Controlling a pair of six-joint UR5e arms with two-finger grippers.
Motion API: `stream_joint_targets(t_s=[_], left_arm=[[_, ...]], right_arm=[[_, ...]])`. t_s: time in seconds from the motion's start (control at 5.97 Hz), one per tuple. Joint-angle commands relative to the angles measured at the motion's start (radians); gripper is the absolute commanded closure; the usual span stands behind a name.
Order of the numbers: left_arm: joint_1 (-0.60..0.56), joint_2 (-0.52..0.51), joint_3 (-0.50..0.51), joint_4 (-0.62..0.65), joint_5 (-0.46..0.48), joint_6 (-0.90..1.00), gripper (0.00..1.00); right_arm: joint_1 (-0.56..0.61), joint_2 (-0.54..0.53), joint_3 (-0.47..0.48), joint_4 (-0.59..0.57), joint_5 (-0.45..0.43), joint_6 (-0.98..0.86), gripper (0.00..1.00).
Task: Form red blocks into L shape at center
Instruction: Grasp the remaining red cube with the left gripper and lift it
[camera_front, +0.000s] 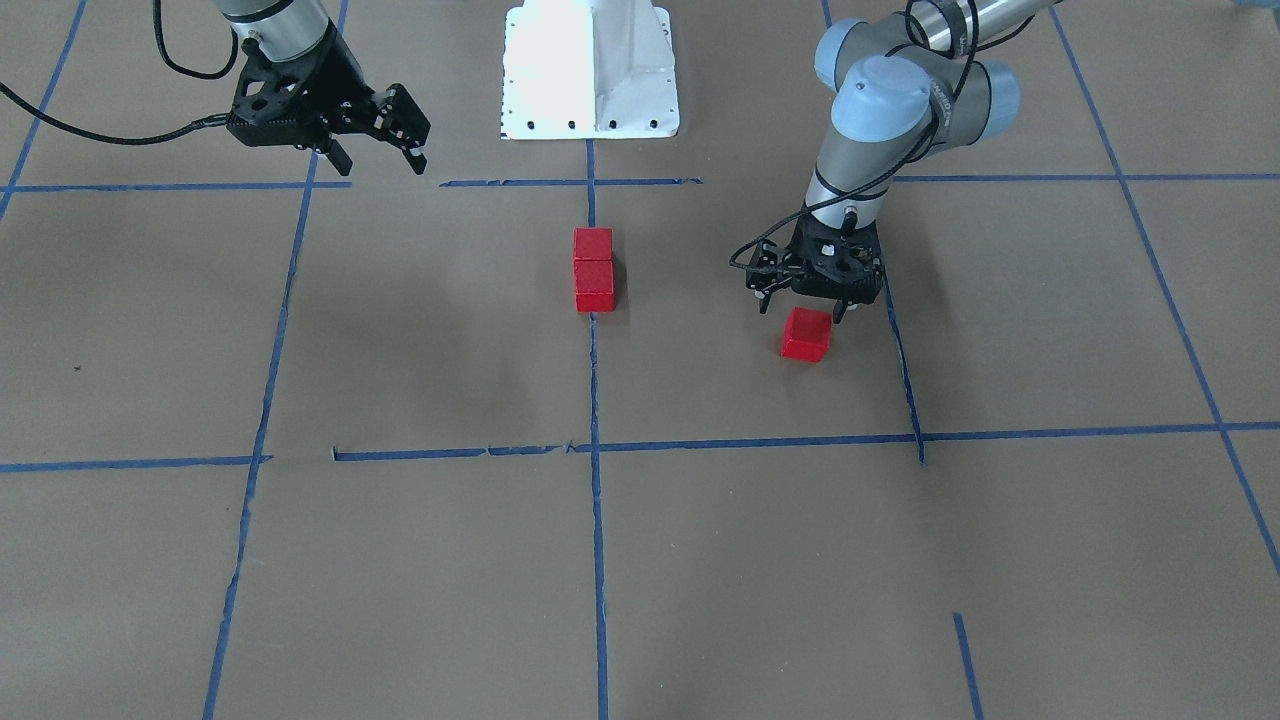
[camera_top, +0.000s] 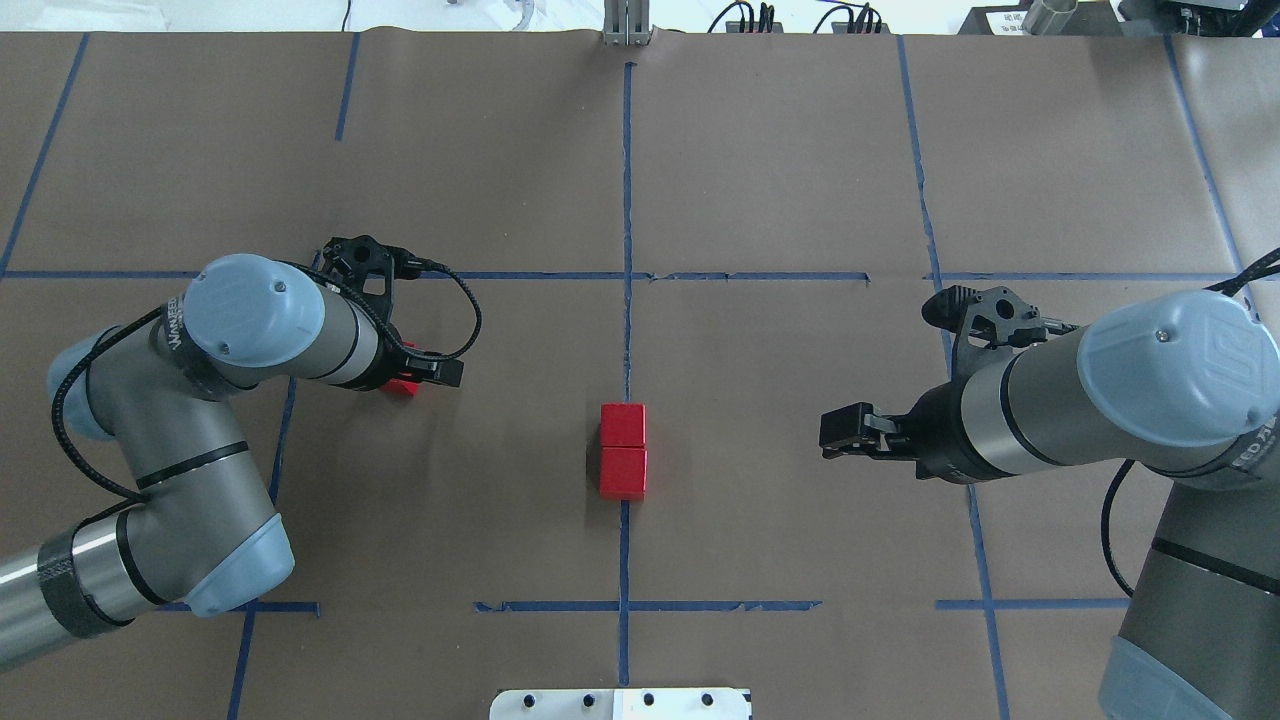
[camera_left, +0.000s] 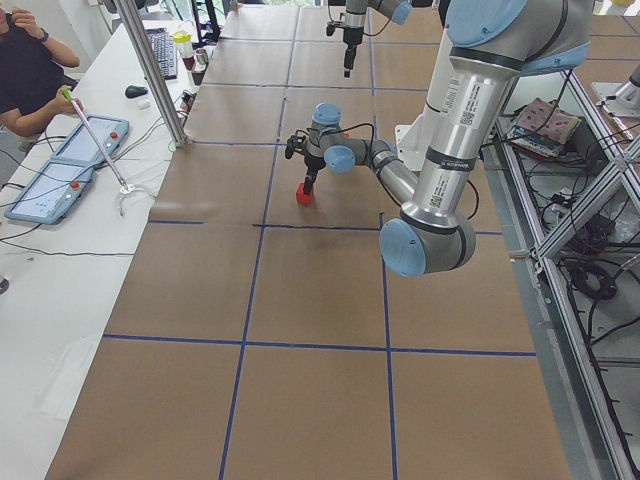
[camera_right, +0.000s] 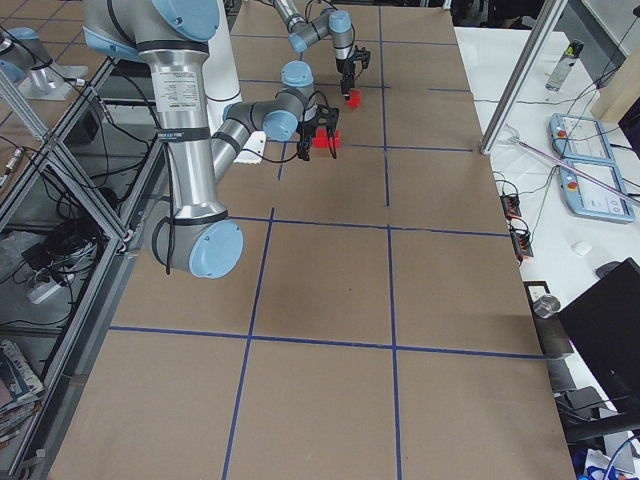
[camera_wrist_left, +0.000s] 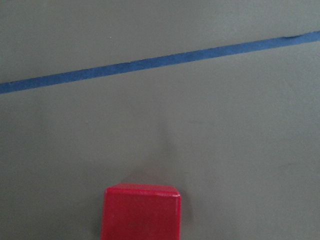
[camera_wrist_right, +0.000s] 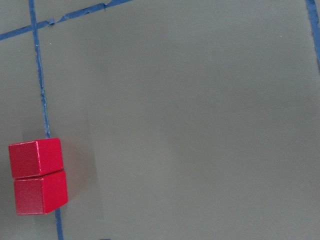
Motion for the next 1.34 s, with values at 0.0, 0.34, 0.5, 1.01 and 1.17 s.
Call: stream_joint_targets(t_s=[0.0, 0.34, 0.5, 1.01, 1.17], left_arm=[[-0.021, 0.002, 0.018, -0.002, -0.001, 0.005, 0.00], [-0.023, -0.004, 0.043, -0.002, -0.001, 0.005, 0.00], [-0.021, -0.008, 0.047, -0.002, -0.001, 0.004, 0.01], [-0.018, -0.030, 0.079, -0.013, -0.002, 0.005, 0.41], [-0.020, -0.047, 0.084, -0.015, -0.001, 0.001, 0.83]], right_arm=[[0.000, 0.001, 0.001, 0.000, 0.000, 0.000, 0.00], [0.000, 0.002, 0.003, 0.000, 0.000, 0.000, 0.00], [0.000, 0.002, 0.003, 0.000, 0.000, 0.000, 0.00], [0.000, -0.001, 0.003, 0.000, 0.000, 0.000, 0.00], [0.000, 0.000, 0.003, 0.000, 0.000, 0.002, 0.00]])
